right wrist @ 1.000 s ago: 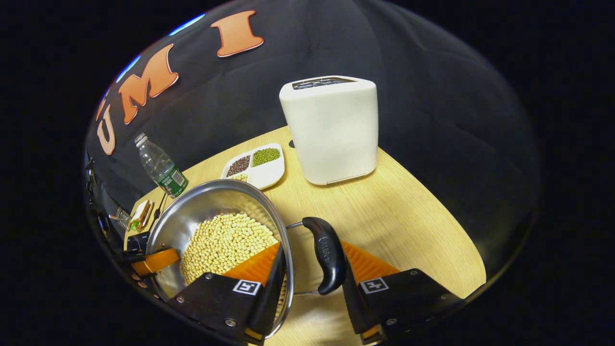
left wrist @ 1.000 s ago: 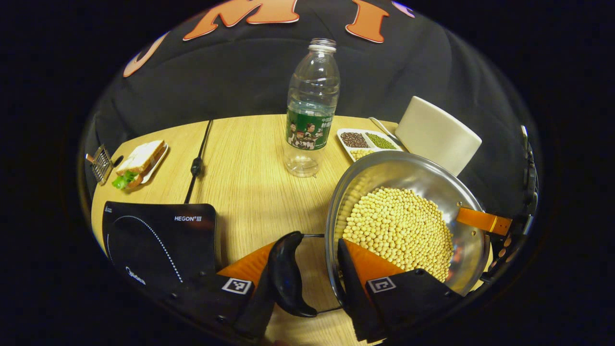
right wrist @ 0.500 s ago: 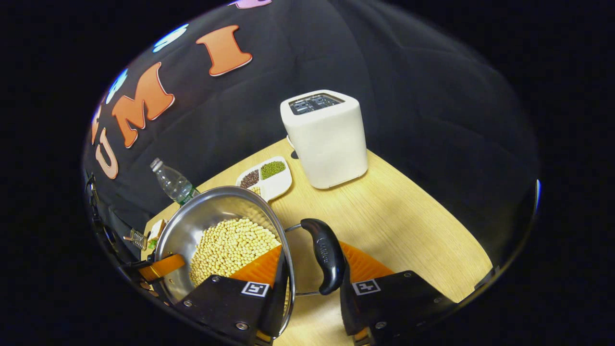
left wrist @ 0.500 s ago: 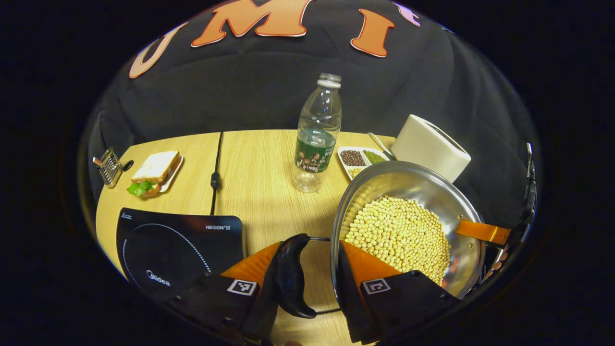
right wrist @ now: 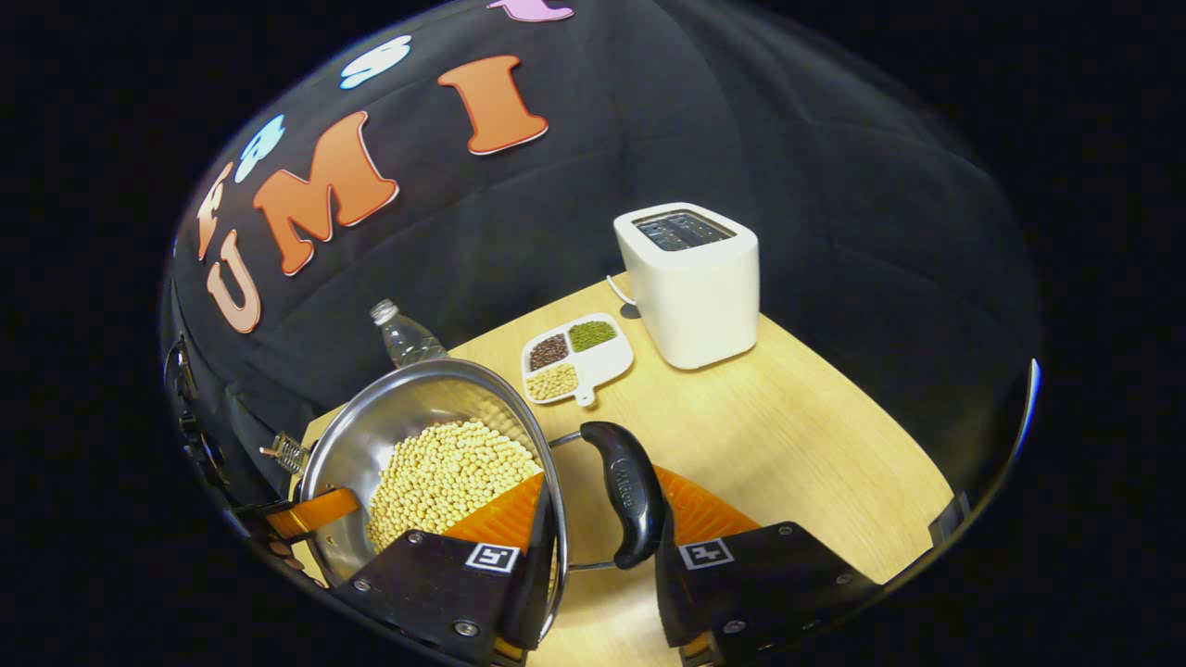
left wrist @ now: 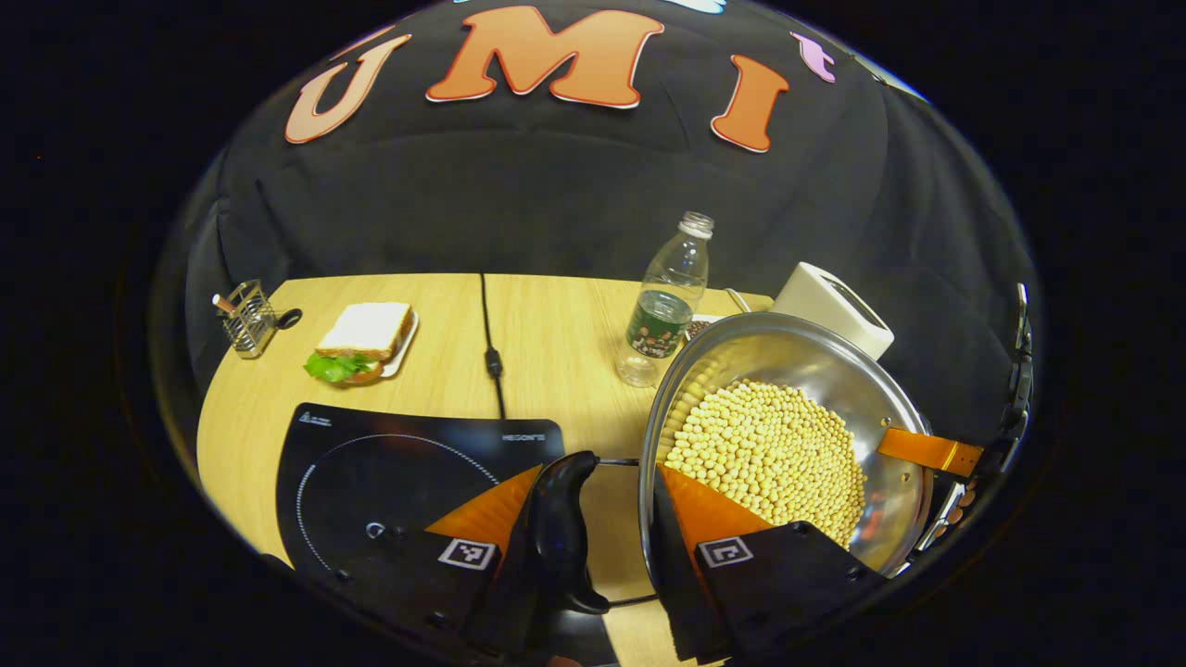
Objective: First push the handle of the pot to place it horizontally, then grasp the pot with both hands and set it on the induction cooktop.
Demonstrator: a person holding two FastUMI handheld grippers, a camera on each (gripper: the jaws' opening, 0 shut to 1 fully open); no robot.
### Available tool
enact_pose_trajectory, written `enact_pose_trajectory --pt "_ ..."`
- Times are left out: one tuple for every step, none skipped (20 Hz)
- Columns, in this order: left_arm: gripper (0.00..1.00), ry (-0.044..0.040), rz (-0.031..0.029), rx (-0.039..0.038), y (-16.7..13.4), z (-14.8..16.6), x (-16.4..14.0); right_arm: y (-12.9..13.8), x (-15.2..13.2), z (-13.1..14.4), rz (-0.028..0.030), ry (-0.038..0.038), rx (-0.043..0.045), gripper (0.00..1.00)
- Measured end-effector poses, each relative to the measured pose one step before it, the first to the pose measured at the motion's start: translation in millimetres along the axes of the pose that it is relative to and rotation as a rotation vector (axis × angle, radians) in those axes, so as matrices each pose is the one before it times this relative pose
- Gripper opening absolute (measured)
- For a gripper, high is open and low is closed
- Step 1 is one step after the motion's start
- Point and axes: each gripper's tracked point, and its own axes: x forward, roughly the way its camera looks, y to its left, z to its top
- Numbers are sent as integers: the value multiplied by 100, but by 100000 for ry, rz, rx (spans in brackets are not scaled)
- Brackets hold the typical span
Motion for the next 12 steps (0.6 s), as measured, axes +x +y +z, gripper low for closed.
enact_pose_trajectory --pt "63 -468 644 -576 805 -4 -649 925 -288 -270 717 44 -370 48" --pt "63 -346 580 -481 575 56 -949 965 -174 -297 702 230 -132 48" --pt "65 -458 436 -635 790 24 -794 930 -179 -259 809 375 56 43" --pt "65 -468 481 -618 901 93 -753 1046 -16 -208 678 63 42 43" --pt "65 -331 464 -517 996 14 -529 965 -190 -217 488 79 -528 43" --pt "65 -165 430 -567 1053 7 -493 1013 -50 -255 293 -61 -773 48" --pt "65 -70 226 -796 1358 66 -506 849 -427 -345 172 -126 -817 48" --pt "67 62 209 -841 1103 -3 -433 980 -235 -324 375 -29 -636 48" --pt "62 -48 230 -912 863 84 -244 883 -92 -408 428 -217 -511 48" --pt "67 24 523 -392 973 55 -387 1026 66 -343 522 177 -407 48" --pt "65 -194 666 -133 871 -17 -368 970 -138 -442 562 323 -122 48" --pt "65 -100 778 -94 814 -60 -186 1019 -116 -566 789 450 111 48"
